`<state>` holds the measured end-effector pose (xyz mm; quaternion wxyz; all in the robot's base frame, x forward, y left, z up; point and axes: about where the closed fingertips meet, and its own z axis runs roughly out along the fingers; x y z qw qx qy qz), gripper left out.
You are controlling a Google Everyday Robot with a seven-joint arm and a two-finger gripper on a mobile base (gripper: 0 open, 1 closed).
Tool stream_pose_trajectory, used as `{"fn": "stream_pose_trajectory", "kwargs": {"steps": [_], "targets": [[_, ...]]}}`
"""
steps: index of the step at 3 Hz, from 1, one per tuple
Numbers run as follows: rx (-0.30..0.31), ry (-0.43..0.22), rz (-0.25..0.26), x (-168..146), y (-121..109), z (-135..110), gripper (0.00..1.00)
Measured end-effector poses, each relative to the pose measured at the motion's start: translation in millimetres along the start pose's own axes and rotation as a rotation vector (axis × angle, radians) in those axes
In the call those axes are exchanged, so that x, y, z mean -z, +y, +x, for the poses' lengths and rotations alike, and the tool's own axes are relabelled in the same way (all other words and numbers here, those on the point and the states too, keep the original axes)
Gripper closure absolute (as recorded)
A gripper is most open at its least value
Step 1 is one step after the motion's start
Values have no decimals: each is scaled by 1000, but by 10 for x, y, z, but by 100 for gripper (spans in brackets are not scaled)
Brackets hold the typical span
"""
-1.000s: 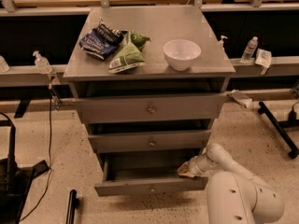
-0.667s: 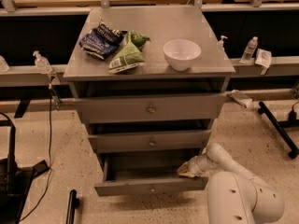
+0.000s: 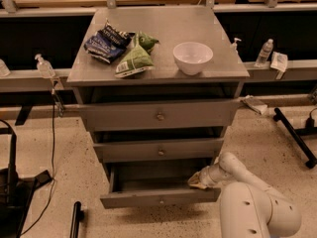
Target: Open bottom drawer
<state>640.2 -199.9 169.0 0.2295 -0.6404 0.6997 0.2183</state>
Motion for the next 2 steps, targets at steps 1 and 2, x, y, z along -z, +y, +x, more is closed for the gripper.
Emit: {"fn": "stream_pose_trajectory", "kwargs": {"steps": [1,2], "targets": [[0,-1,-3,-18,11,-1,13],[0,-1,-3,-21,3,-6,18]]}}
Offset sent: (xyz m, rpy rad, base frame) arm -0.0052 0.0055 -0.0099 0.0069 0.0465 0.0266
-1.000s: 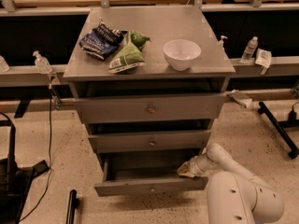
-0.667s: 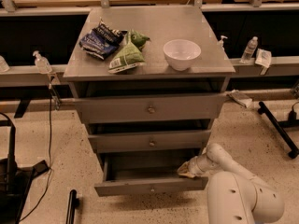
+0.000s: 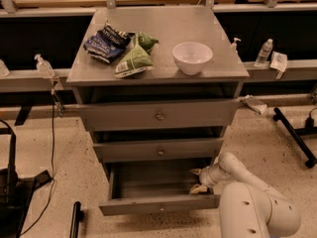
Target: Open bottom drawer
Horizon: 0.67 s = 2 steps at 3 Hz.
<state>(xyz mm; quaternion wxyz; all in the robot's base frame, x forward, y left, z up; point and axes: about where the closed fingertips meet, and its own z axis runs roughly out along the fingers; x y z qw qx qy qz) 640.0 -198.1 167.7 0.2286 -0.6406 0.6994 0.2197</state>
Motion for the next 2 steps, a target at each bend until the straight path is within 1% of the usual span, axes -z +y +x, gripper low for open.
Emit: {"fn": "stream_pose_trajectory", "kwargs": {"steps": [1,2], "targets": [[0,0,0,0,0,0,41],[-2,3,-41,-12,126,-10,64]]}}
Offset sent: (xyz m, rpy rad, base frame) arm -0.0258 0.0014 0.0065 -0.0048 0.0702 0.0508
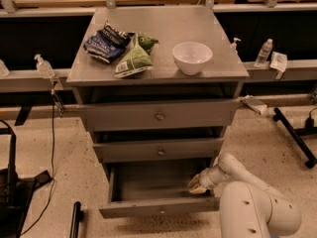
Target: Open bottom drawer
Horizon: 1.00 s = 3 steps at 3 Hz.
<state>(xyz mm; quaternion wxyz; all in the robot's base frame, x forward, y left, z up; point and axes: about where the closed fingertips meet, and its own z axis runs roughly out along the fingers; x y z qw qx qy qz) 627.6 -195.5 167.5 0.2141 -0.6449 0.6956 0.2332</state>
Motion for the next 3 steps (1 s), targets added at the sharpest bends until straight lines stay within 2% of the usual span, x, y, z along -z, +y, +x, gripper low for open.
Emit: {"fn": "stream_pose_trajectory", "kwargs": {"steps": [1,2,3], "targets": [[7,4,-28,-12,60,-44,88],[17,2,-48,-36,79,-90,100],[33,2,-65,-74,48,-156,100]]}}
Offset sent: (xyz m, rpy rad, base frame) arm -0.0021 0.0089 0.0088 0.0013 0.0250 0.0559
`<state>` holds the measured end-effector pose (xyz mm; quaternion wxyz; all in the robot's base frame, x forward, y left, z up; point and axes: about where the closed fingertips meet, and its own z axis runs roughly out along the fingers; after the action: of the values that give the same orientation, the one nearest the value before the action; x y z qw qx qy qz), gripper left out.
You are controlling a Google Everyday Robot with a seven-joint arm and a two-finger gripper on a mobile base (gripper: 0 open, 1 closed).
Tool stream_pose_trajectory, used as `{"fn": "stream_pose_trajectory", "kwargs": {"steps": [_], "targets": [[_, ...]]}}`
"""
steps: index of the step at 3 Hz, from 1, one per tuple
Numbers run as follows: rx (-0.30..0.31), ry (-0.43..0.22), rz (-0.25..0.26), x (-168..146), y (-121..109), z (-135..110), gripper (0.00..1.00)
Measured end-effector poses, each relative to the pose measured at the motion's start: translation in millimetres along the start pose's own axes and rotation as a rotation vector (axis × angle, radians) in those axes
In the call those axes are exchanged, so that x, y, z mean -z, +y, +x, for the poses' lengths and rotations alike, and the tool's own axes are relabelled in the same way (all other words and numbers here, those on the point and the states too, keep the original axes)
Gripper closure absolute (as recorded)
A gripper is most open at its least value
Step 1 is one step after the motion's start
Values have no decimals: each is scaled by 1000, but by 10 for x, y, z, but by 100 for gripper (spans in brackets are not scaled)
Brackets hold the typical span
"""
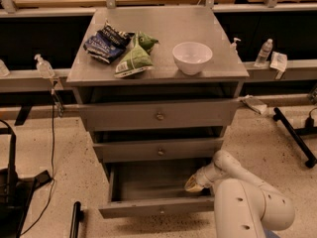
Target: Open bottom drawer
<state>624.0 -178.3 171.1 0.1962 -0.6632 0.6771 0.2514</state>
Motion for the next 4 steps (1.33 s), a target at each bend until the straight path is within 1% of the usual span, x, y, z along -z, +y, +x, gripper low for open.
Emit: {"fn": "stream_pose_trajectory", "kwargs": {"steps": [1,2,3,4], "targets": [[3,-3,-17,-51,-2,-40,100],[-24,-5,-34,-125,151,-7,100],[-61,16,-51,-103,381,64,100],[-109,56,-88,21,734,55,100]]}}
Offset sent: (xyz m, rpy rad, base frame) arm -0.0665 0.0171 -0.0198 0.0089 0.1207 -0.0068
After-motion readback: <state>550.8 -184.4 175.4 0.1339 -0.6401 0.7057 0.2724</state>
